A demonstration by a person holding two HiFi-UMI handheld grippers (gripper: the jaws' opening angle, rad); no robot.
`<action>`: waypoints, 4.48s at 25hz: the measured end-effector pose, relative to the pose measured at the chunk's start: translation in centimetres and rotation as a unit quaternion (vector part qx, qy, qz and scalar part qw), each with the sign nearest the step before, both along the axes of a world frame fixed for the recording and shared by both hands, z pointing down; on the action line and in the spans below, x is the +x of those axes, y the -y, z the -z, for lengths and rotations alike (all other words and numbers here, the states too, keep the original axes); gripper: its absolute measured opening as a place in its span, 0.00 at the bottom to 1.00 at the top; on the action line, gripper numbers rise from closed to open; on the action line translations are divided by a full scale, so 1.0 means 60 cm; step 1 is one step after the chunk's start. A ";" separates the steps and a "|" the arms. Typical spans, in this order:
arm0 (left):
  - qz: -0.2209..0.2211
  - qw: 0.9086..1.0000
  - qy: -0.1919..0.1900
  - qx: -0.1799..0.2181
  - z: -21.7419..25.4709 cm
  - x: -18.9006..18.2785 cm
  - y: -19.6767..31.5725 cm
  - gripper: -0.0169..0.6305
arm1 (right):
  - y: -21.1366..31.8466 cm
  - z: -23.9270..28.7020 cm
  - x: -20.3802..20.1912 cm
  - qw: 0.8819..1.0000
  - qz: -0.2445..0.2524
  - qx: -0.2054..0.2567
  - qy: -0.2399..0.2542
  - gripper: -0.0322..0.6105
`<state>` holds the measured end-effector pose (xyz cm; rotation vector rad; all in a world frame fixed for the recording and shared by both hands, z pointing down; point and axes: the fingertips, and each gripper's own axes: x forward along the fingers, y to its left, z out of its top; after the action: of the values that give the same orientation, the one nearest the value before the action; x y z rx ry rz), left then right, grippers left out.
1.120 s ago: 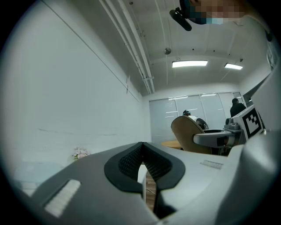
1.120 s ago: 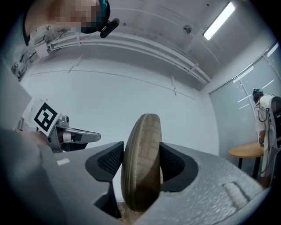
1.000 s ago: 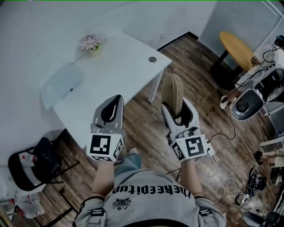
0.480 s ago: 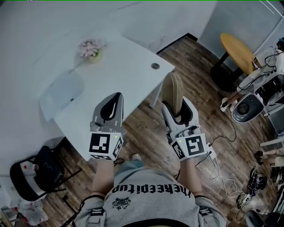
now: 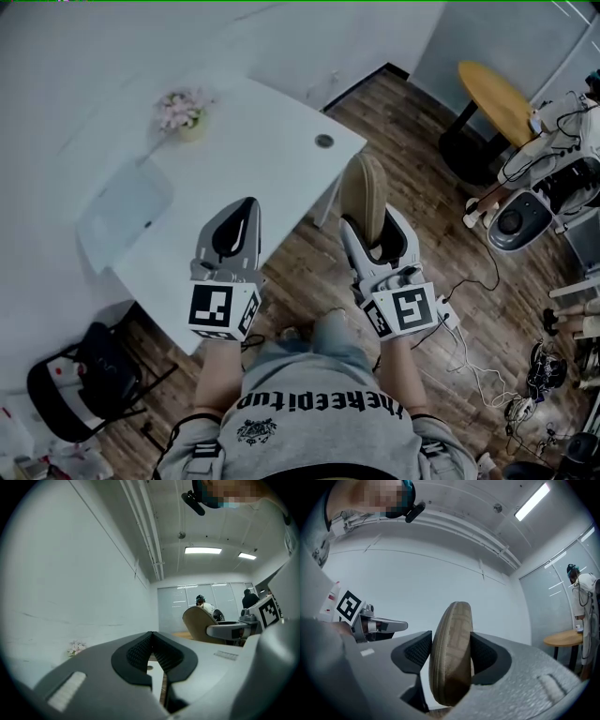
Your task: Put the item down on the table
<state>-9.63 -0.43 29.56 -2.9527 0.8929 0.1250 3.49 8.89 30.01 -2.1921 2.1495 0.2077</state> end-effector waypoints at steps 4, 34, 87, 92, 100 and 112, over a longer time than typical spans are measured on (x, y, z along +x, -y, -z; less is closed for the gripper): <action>-0.002 1.000 0.001 -0.002 -0.004 0.013 0.013 0.05 | 0.017 -0.002 0.012 1.000 0.000 -0.002 0.001 0.43; 0.122 0.992 -0.013 -0.002 0.030 0.111 0.225 0.05 | 0.285 0.035 0.147 0.992 0.122 0.006 0.000 0.43; 0.227 0.971 0.006 -0.072 -0.045 0.129 0.423 0.05 | 0.604 -0.243 0.205 0.943 0.212 -0.251 0.061 0.43; 0.226 0.971 0.010 -0.082 -0.058 0.123 0.442 0.05 | 0.628 -0.277 0.203 0.936 0.207 -0.278 0.061 0.43; 0.230 0.968 0.015 -0.099 -0.081 0.109 0.470 0.05 | 0.658 -0.340 0.198 0.923 0.201 -0.323 0.063 0.43; 0.254 0.960 0.019 -0.119 -0.107 0.072 0.495 0.05 | 0.699 -0.417 0.185 0.904 0.194 -0.379 0.042 0.43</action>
<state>-5.33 -30.12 35.96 -2.7934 1.7292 -0.0691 14.57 -33.05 55.06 -1.8893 2.8656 -0.8675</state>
